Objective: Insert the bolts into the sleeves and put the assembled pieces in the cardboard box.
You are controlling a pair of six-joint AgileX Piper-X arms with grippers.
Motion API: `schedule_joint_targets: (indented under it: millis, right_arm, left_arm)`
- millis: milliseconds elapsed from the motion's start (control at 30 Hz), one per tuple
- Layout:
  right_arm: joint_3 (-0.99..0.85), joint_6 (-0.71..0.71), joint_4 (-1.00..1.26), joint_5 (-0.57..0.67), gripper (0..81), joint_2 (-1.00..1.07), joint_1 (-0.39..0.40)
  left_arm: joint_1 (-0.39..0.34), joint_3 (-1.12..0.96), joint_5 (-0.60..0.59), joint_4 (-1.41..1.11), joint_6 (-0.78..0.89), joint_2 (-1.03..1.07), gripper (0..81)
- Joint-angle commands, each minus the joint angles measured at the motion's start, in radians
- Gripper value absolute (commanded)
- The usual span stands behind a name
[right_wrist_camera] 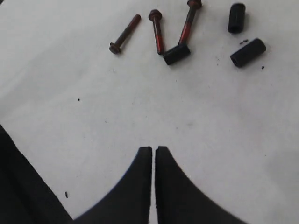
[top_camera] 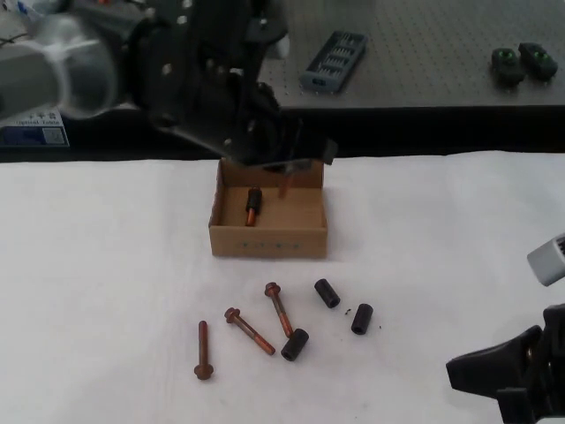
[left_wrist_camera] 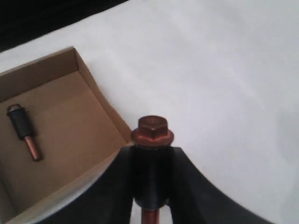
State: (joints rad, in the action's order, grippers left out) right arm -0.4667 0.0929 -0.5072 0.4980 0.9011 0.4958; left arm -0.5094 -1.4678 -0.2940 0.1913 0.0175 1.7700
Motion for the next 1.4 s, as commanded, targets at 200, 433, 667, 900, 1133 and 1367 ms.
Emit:
schedule_joint_targets:
  millis: [200, 433, 667, 900, 1133, 1367]
  right_arm:
    - [-0.003, -0.011, -0.011, -0.121, 3.7, -0.014, -0.007]
    - [-0.003, -0.011, -0.025, -0.213, 3.7, -0.057, -0.007]
    - [-0.003, -0.011, -0.027, -0.213, 3.7, -0.078, -0.007]
    - [-0.003, -0.011, -0.047, -0.213, 3.7, -0.078, -0.007]
    - [-0.003, -0.011, -0.057, -0.213, 3.7, -0.078, -0.007]
    - [-0.003, -0.011, -0.07, -0.213, 3.7, -0.078, -0.007]
  left_arm:
    - [0.004, -0.39, 0.231, 0.259, -0.045, 0.28, 0.6]
    - [0.015, -0.57, 0.267, 0.334, -0.093, 0.439, 0.6]
    - [0.023, -0.617, 0.267, 0.312, -0.093, 0.536, 0.6]
    - [0.029, -0.617, 0.262, 0.244, -0.093, 0.586, 0.6]
    - [0.031, -0.617, 0.262, 0.222, -0.093, 0.627, 0.6]
    - [0.031, -0.617, 0.275, 0.214, -0.093, 0.641, 0.9]
